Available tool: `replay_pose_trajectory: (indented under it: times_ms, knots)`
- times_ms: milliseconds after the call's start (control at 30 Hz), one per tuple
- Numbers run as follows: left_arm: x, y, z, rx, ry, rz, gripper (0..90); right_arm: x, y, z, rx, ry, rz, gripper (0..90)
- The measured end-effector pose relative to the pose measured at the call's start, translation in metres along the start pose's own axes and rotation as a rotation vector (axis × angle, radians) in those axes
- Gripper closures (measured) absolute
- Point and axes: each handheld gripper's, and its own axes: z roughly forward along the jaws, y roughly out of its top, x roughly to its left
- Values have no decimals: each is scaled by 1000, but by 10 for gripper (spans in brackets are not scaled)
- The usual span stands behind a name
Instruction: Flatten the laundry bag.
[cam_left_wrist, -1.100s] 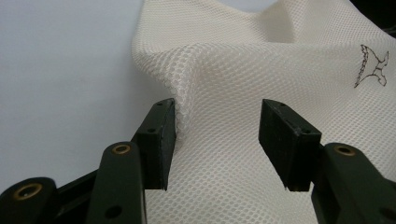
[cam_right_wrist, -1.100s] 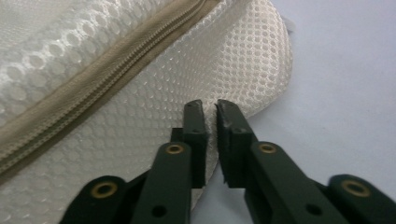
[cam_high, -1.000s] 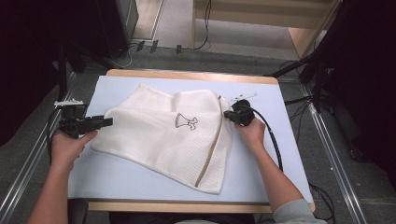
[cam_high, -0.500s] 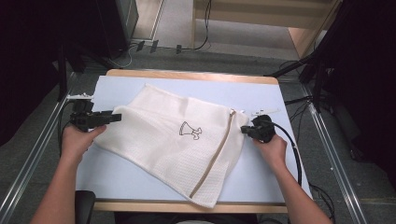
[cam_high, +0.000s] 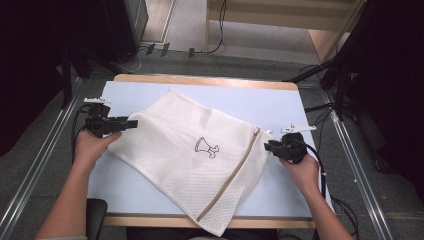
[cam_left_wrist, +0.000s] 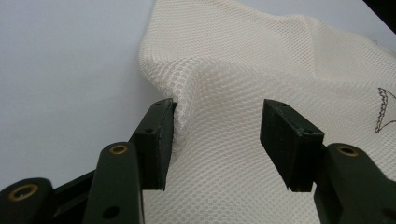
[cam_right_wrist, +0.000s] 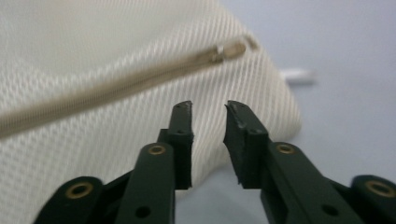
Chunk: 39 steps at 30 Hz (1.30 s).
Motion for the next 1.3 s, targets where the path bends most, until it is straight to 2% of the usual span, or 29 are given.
replay_pose_trajectory:
  times_ms: [133, 167, 300, 433, 600, 633, 667, 700, 933, 967, 1000, 1033, 1100, 1200, 1300]
  knots:
    - [-2, -2, -3, -6, 0, -5, 459, 0, 12, 10, -22, 17, -12, 689]
    - [-3, -4, -5, -4, 3, -4, 458, 0, 22, 19, -4, 16, -20, 682]
    - [-5, -10, -9, 2, 14, -12, 456, -1, 31, 29, -2, 28, -9, 661]
    - [-9, -18, -17, 7, 13, -25, 454, -3, 49, 48, 5, 42, -20, 619]
    - [-14, -24, -22, 1, 17, -22, 450, 0, 63, 65, 8, 68, -28, 605]
    - [-16, -27, -25, 4, 23, -23, 450, 3, 68, 73, -9, 72, -48, 602]
    - [-16, -27, -25, 4, 23, -23, 450, 3, 68, 73, -9, 72, -48, 602]
    - [-18, -29, -26, 1, 27, -24, 450, 5, 75, 82, 17, 84, -54, 582]
    - [-24, -38, -32, 3, 32, -22, 450, 14, 91, 102, 4, 118, -76, 533]
    - [-25, -40, -33, 2, 32, -26, 450, 17, 97, 109, 26, 125, -77, 507]
    - [-25, -40, -33, 2, 32, -26, 450, 17, 97, 109, 26, 125, -77, 507]
    - [-26, -43, -34, 2, 30, -27, 450, 20, 101, 117, 13, 130, -86, 479]
    - [-26, -45, -34, 4, 28, -30, 450, 23, 104, 125, 40, 144, -96, 443]
    - [-26, -46, -33, 13, 27, -30, 451, 27, 106, 131, 32, 139, -114, 444]
    - [-26, -47, -32, 13, 23, -37, 451, 31, 108, 142, 69, 131, -114, 462]
